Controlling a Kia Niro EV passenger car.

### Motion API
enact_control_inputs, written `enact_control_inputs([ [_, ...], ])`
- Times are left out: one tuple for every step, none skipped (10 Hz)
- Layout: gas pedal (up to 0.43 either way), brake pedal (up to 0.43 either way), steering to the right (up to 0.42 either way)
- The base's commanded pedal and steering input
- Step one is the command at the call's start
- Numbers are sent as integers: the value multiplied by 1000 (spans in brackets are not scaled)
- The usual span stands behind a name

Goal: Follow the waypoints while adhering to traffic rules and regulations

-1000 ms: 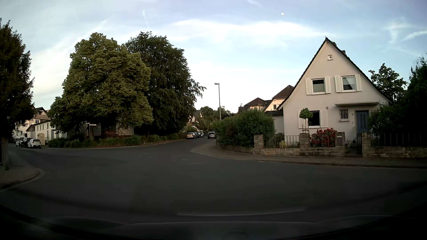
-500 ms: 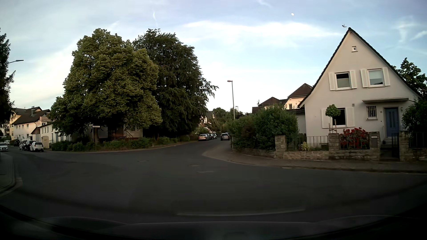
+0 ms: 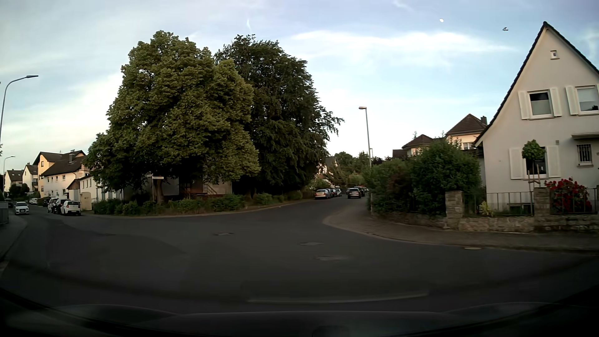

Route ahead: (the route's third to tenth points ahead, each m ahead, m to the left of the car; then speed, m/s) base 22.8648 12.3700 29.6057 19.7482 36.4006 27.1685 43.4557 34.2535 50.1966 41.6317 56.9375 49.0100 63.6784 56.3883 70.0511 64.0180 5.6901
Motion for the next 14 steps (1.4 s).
enact_control_inputs([
  [260, 0, -207],
  [268, 0, -218],
  [280, 0, -223],
  [280, 0, -226],
  [280, 0, -230],
  [280, 0, -234],
  [280, 0, -237],
  [280, 0, -238],
  [287, 0, -238],
  [287, 0, -238],
  [287, 0, -236],
  [287, 0, -231],
  [287, 0, -228],
  [287, 0, -224],
])
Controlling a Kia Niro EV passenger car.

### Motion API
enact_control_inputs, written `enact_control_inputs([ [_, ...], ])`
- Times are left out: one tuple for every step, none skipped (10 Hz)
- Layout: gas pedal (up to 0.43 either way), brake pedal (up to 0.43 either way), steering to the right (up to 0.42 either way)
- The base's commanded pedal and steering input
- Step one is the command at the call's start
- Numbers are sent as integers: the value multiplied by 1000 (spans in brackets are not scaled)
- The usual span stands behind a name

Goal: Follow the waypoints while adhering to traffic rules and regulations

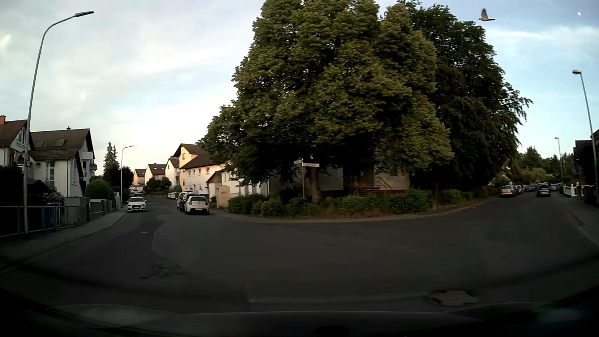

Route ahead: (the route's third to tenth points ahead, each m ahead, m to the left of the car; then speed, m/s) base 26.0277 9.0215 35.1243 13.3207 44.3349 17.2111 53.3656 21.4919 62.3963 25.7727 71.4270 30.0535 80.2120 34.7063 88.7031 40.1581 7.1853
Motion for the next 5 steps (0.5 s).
enact_control_inputs([
  [311, 0, -220],
  [311, 0, -211],
  [311, 0, -201],
  [311, 0, -195],
  [311, 0, -188],
])
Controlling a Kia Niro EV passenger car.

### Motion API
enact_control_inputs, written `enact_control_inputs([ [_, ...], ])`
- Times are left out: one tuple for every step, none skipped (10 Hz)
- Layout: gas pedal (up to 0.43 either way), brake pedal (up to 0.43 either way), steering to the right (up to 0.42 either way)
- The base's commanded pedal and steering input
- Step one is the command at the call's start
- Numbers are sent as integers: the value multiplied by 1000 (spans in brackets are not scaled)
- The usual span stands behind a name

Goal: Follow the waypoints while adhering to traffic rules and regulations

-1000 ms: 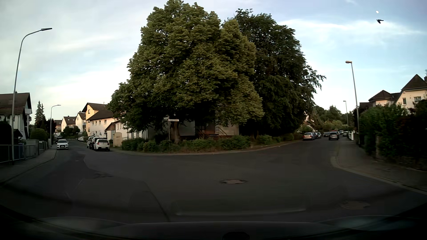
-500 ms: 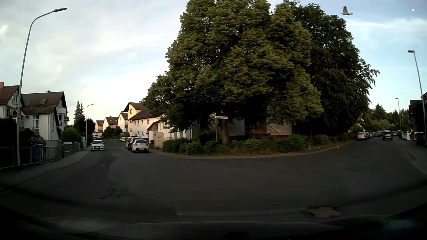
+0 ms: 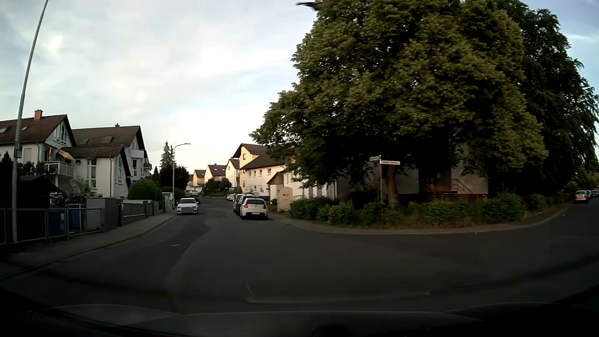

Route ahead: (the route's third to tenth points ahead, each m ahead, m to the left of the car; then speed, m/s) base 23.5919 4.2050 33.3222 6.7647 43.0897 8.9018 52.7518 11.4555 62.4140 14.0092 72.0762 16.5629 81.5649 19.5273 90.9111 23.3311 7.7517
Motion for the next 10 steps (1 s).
enact_control_inputs([
  [311, 0, -177],
  [311, 0, -166],
  [311, 0, -149],
  [311, 0, -133],
  [311, 0, -120],
  [287, 0, -103],
  [228, 0, -84],
  [220, 0, -71],
  [220, 0, -59],
  [220, 0, -50],
])
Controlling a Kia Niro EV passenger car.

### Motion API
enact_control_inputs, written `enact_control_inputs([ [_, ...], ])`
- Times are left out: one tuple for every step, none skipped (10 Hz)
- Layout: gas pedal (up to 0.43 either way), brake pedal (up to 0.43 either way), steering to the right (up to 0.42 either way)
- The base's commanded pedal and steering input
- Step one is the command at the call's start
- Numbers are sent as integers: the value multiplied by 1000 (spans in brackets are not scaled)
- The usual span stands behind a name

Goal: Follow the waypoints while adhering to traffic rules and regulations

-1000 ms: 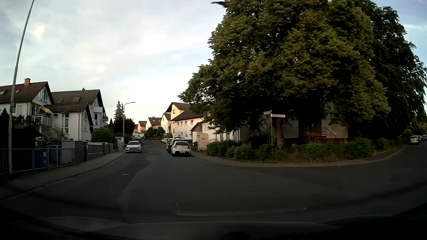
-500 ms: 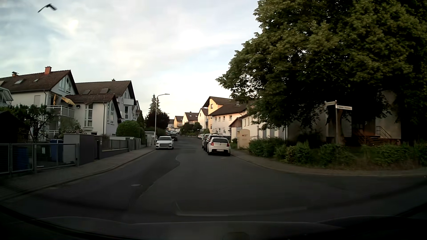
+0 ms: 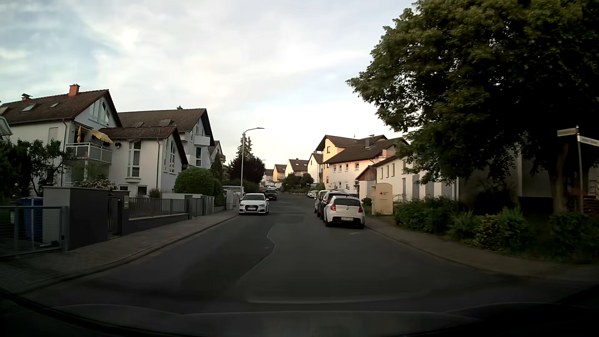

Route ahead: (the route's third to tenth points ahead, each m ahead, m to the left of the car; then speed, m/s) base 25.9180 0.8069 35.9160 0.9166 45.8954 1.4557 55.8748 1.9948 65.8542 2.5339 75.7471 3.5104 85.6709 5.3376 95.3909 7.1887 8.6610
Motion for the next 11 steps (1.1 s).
enact_control_inputs([
  [220, 0, -40],
  [220, 0, -30],
  [220, 0, -22],
  [209, 0, -15],
  [209, 0, -7],
  [209, 0, -6],
  [197, 0, -6],
  [189, 0, -5],
  [189, 0, -3],
  [189, 0, 1],
  [177, 0, 5],
])
